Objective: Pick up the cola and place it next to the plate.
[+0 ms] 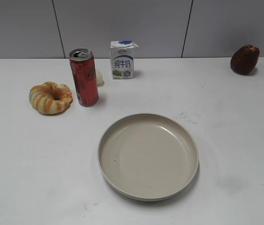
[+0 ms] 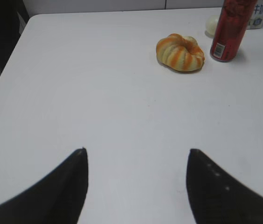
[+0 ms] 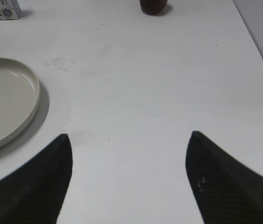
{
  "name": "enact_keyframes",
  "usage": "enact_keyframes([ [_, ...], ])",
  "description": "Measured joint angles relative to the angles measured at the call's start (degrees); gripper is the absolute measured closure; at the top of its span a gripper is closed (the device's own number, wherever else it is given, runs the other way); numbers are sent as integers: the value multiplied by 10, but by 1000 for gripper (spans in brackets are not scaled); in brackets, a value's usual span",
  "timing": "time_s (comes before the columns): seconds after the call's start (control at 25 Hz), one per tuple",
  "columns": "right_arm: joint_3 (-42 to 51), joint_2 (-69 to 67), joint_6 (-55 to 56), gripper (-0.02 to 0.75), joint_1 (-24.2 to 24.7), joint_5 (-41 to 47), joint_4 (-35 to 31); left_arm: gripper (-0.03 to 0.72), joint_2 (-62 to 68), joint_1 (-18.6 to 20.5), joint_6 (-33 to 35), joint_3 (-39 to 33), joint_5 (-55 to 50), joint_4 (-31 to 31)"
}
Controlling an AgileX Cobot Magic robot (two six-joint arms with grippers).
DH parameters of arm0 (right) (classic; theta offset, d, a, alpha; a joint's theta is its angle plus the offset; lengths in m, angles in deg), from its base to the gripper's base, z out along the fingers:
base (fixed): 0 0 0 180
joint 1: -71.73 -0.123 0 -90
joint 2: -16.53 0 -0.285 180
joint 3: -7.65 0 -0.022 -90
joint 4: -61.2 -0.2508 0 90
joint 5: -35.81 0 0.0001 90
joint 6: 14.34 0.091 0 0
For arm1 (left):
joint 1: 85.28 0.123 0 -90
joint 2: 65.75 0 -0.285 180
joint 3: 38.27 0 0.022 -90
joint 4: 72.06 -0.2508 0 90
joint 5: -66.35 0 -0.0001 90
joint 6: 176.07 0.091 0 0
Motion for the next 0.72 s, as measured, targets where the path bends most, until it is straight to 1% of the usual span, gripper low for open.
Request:
enact_keyframes([
  [0.72,0,0,0,167,0,0,0,188,0,0,-1,0,0,0],
])
